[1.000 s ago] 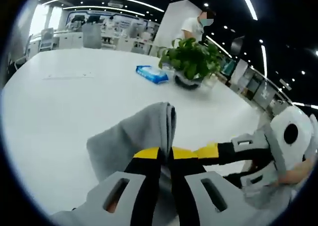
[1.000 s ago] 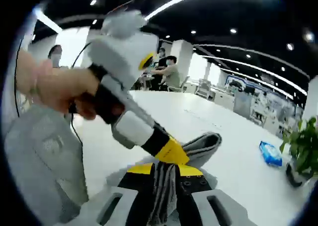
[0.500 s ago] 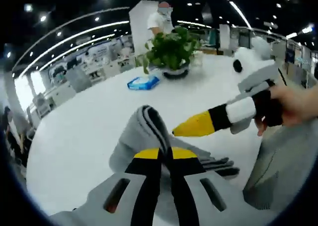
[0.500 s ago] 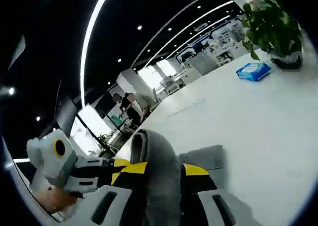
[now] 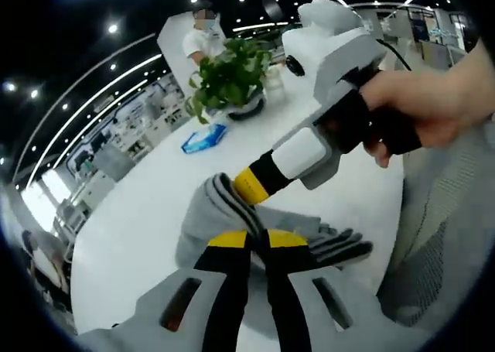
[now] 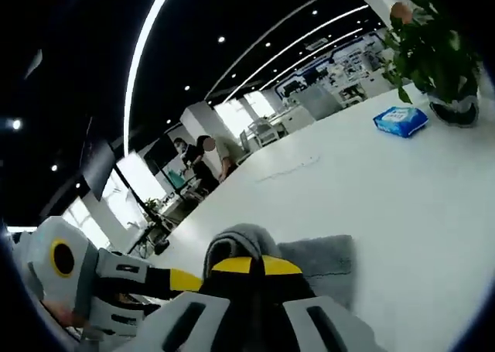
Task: Open the folded towel by lifting each exposed corner and separating the folded layers until the towel lies flat within the target outline without major curled edges
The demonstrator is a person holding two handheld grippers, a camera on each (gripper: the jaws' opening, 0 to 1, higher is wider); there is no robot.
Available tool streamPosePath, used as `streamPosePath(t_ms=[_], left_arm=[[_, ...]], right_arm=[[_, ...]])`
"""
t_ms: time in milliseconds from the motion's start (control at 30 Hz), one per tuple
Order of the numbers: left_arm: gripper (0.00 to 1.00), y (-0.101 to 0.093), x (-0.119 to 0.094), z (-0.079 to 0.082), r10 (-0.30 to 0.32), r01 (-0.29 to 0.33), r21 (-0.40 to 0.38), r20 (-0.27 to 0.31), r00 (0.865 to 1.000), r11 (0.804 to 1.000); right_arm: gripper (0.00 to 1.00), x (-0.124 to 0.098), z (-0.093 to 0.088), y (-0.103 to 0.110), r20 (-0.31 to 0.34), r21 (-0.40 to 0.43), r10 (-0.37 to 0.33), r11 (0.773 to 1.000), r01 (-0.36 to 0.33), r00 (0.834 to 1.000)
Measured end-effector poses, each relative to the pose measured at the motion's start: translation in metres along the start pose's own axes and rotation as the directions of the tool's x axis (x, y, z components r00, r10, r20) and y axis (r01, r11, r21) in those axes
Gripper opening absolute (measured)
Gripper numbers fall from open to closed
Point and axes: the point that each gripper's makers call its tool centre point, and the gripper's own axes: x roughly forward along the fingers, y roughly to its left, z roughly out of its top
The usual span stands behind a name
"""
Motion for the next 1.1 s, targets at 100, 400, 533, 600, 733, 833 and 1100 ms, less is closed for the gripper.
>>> streamPosePath(t_ms=[100,400,533,600,733,833,1100], left_arm=[[0.10,-0.005,-0.003,0.008,-0.065,0.085,-0.207,0.101,0.993,0.975],[0.20,0.037,-0.028,0.006,0.032,0.133,-0.684,0.223,0.974,0.717],[0.26,0.047,-0.035,0.013,0.034,0.213,-0.823,0.271,0.962,0.527],[0.25,0.053,-0.036,0.012,0.058,0.209,-0.840,0.273,0.960,0.501],[0.25,0.051,-0.032,0.005,0.037,0.184,-0.850,0.232,0.972,0.494],[0.23,0.048,-0.030,-0.003,0.030,0.157,-0.863,0.195,0.980,0.480],[0.08,0.048,-0.028,-0.010,0.040,0.135,-0.874,0.173,0.984,0.467]], right_arm=[[0.00,-0.003,0.008,-0.004,0.022,-0.178,-0.045,0.983,0.048,0.999],[0.00,-0.003,0.009,0.020,0.012,-0.638,-0.061,0.768,0.054,0.998],[0.00,0.000,0.012,0.036,0.030,-0.800,-0.058,0.598,0.058,0.998],[0.00,0.001,0.008,0.039,0.016,-0.859,-0.068,0.510,0.049,0.998],[0.00,0.002,0.007,0.044,0.021,-0.904,-0.073,0.424,0.050,0.997],[0.00,0.002,0.007,0.047,0.020,-0.941,-0.080,0.334,0.046,0.997],[0.00,0.009,-0.008,0.054,-0.056,-0.886,-0.019,0.461,-0.041,0.998]])
